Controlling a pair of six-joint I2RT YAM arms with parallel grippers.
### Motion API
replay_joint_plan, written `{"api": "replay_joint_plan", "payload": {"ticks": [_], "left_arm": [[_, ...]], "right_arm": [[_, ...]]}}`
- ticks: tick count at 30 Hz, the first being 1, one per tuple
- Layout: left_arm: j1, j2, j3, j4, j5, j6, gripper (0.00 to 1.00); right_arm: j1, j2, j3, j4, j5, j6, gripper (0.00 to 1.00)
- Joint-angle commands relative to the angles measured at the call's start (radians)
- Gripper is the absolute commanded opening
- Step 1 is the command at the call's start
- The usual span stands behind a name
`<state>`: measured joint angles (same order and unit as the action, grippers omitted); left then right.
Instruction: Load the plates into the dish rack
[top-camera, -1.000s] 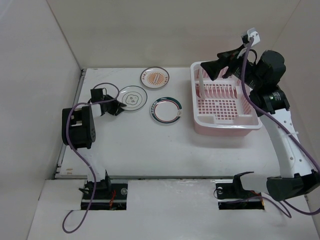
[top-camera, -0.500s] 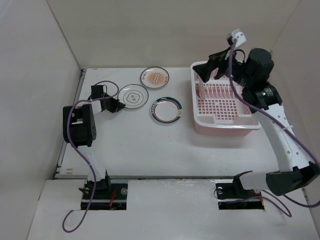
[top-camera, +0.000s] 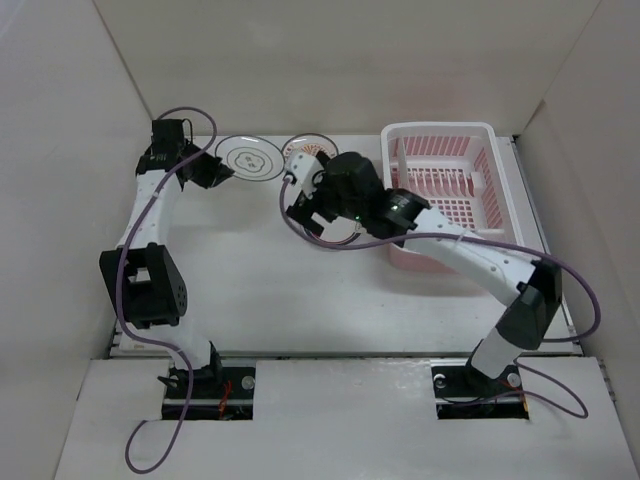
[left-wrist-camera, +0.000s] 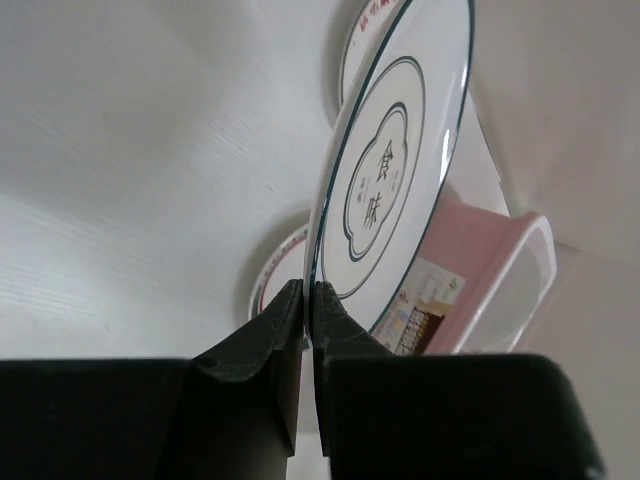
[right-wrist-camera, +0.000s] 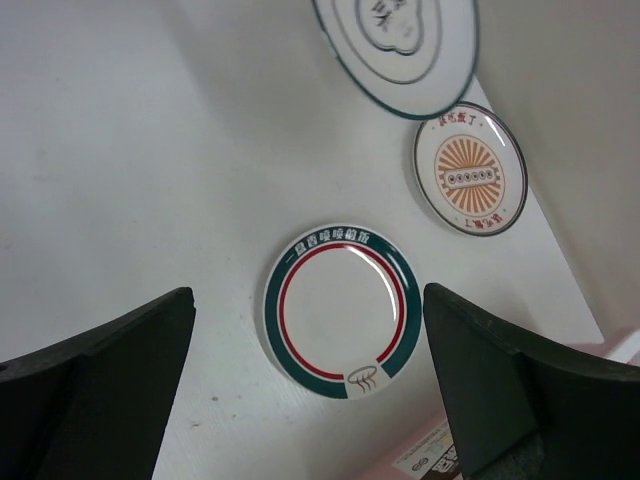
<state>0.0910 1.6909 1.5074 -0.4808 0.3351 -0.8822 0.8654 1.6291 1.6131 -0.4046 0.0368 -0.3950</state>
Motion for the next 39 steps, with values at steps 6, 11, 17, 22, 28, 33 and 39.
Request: {"api": "replay_joint_plan", "payload": {"ticks": [6, 11, 17, 22, 28, 33, 39], "left_arm": [[-0.030, -0.095, 0.004, -0.196, 0.182, -0.070, 0.00], [-0.039, -0.108, 0.054, -0.239, 0.243, -0.070, 0.00], [-0.085, -0.158, 0.002, -0.186, 0.306, -0.090, 0.00], [-0.118, -0.189, 0.002, -0.177, 0.326, -0.100, 0.00], [-0.119, -0.209, -0.007, -0.177, 0.305, -0.090, 0.00], [-0.089, -0.209, -0.007, -0.186, 0.275, -0.071, 0.00], [-0.079, -0.209, -0.007, -0.164, 0.288, -0.061, 0.00]], "right_arm": [[0.083, 0.162, 0.143, 0.101, 0.144, -0.114, 0.99], [0.083, 0.228, 0.186, 0.136, 0.166, -0.114, 0.99], [0.083, 0.279, 0.197, 0.145, 0.224, -0.114, 0.99], [0.083, 0.320, 0.188, 0.179, 0.279, -0.102, 0.95], [0.083, 0.322, 0.176, 0.179, 0.290, -0.048, 0.39], [0.083, 0.302, 0.140, 0.202, 0.313, -0.048, 0.22], [0.083, 0.291, 0.131, 0.211, 0.322, -0.048, 0.00]]}}
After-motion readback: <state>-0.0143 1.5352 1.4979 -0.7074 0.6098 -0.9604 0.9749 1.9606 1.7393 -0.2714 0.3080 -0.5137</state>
